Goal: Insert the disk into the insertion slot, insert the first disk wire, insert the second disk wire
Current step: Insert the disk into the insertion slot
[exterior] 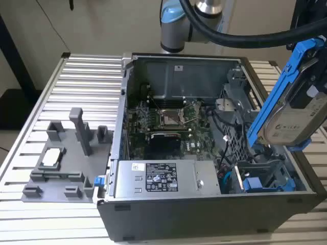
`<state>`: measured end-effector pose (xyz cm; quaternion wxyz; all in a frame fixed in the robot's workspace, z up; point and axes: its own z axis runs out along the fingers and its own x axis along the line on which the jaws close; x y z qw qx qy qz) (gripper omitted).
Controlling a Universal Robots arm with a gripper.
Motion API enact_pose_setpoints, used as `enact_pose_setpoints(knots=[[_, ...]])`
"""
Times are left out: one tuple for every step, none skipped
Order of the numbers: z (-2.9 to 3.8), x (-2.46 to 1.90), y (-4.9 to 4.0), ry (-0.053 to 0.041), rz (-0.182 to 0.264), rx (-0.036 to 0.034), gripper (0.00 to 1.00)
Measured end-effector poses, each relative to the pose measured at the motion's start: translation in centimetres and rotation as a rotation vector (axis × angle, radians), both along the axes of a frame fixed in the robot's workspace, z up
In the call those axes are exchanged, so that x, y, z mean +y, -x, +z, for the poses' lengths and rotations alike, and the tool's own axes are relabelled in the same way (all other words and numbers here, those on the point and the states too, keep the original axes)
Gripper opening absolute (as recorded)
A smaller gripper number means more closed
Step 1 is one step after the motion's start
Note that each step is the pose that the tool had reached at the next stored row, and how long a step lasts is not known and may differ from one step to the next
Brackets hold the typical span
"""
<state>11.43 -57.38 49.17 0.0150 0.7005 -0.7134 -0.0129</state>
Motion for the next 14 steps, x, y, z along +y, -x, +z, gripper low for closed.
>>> enact_pose_setpoints(knots=[[0.00, 0.00, 0.00, 0.0000, 0.000, 0.0000, 0.33], [0.00, 0.00, 0.00, -0.0001, 0.000, 0.0000, 0.33], [0.00, 0.00, 0.00, 0.0000, 0.000, 0.0000, 0.33], [0.00, 0.00, 0.00, 0.0000, 0.000, 0.0000, 0.33], [0.00, 0.00, 0.00, 0.0000, 0.000, 0.0000, 0.33], [0.00, 0.00, 0.00, 0.0000, 0.000, 0.0000, 0.33], [0.00, 0.00, 0.00, 0.0000, 0.000, 0.0000, 0.33], [0.00, 0.00, 0.00, 0.0000, 0.000, 0.0000, 0.33], [0.00, 0.00, 0.00, 0.0000, 0.000, 0.0000, 0.33], [0.00, 0.00, 0.00, 0.0000, 0.000, 0.0000, 0.33], [0.00, 0.00, 0.00, 0.0000, 0.000, 0.0000, 0.33], [-0.01, 0.00, 0.00, 0.0001, 0.000, 0.0000, 0.33], [-0.04, 0.00, 0.00, 0.0011, 0.000, -0.0004, 0.33], [-0.11, 0.00, 0.00, 0.0017, 0.000, -0.0016, 0.33]])
